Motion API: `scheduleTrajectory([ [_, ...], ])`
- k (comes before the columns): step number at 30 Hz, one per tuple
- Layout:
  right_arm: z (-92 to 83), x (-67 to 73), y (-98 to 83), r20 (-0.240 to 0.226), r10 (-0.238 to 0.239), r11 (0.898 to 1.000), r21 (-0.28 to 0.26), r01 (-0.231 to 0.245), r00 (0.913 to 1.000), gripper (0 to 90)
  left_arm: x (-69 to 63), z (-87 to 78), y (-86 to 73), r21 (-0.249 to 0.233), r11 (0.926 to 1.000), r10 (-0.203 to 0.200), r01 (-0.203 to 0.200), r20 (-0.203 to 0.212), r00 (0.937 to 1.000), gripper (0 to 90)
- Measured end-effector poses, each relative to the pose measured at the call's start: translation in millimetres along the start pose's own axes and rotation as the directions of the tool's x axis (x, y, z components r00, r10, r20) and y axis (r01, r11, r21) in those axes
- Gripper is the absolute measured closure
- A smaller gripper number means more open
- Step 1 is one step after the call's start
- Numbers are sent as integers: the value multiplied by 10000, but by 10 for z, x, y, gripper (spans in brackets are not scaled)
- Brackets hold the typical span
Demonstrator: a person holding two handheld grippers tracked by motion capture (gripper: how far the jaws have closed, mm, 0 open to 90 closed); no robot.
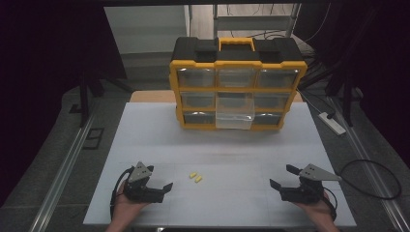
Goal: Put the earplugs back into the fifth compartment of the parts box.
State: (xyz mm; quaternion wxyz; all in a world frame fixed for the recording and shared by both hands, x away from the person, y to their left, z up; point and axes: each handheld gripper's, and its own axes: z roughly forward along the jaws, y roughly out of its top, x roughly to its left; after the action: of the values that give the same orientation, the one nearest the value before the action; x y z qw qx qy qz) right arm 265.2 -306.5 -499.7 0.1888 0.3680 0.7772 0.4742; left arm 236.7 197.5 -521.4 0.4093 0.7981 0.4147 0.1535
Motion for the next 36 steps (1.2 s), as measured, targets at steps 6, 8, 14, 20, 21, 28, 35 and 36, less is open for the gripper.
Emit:
scheduleTrajectory([
  [6, 9, 3, 7, -117, -17, 10000, 43, 17, 9999, 140, 5, -1, -15, 47, 10000, -34, 34, -12, 10000, 40],
  [8, 12, 5, 9, -111, -58, 9999, 84, 59, 9999, 141, 3, -3, -15, 53, 10000, -13, 13, -15, 10000, 41],
  [14, 18, -1, 8, -77, -48, 9999, 93, 49, 10000, 144, -6, -5, -17, -22, 10000, 79, -80, -52, 10000, 43],
  [20, 51, 12, 18, -50, -159, 9997, 158, 159, 9999, 146, -22, -28, -31, -83, 9999, 105, -105, -26, 9999, 46],
  [21, 51, 12, 18, -50, -159, 9997, 158, 159, 9999, 146, -22, -28, -31, -83, 9999, 105, -105, -26, 9999, 47],
  [28, 74, 5, 18, -115, -154, 9995, 258, 157, 9998, 149, -39, -49, -1, -90, 9999, 145, -146, -65, 9999, 49],
  [35, 56, 17, 37, -133, -253, 9995, 178, 255, 9996, 152, -85, -43, 96, 53, 9999, 151, -150, -150, 9998, 51],
  [36, 52, 22, 43, -182, -273, 9995, 179, 276, 9995, 153, -95, -50, 119, 61, 9998, 203, -202, -168, 9997, 51],
])
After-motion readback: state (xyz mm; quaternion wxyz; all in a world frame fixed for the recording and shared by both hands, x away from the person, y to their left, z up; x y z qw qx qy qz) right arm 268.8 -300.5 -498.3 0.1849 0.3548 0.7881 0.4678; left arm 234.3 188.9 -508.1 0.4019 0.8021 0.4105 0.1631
